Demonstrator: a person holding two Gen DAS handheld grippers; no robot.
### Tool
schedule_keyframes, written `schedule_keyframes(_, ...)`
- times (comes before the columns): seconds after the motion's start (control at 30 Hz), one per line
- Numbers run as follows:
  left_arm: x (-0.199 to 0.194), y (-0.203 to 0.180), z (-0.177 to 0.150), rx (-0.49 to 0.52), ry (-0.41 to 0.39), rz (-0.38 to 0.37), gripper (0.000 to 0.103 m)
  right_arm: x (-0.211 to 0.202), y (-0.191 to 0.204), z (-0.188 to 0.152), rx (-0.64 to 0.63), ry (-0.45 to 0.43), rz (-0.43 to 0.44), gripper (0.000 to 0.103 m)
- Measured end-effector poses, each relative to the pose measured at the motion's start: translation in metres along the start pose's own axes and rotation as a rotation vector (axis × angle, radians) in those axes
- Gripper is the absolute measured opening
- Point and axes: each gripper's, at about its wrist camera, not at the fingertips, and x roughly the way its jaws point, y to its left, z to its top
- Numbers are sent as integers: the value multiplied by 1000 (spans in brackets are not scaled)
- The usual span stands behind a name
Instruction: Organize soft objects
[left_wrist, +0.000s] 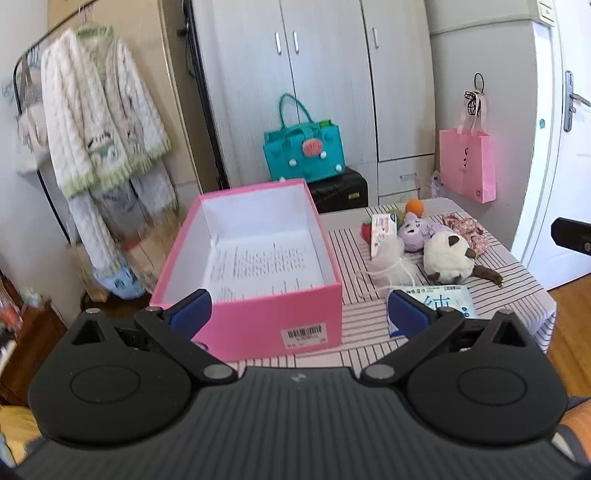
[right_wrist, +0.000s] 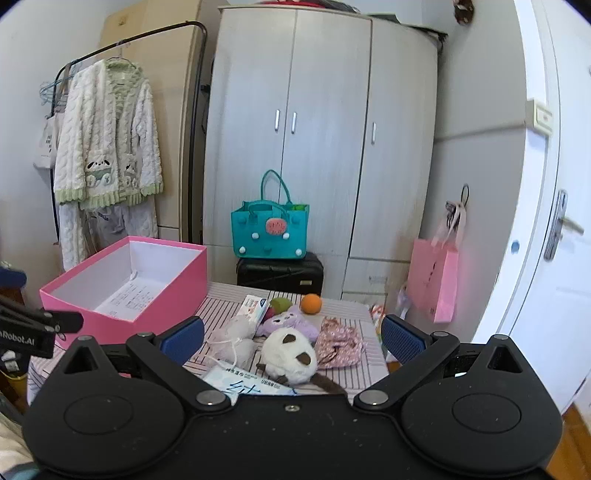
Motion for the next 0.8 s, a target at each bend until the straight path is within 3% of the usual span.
schedule_keyframes(0.23,15,12,0,-80,90,-3,103,5,2,-6,7,66,-4,103)
schedule_keyframes(0.47,21,17,-2,-84,114,41,103,15,0,-8,51,149,86,103)
schedule_keyframes(0.8,20,26,-4,-94,120,80,103,24,3,-10,63,185,96,103)
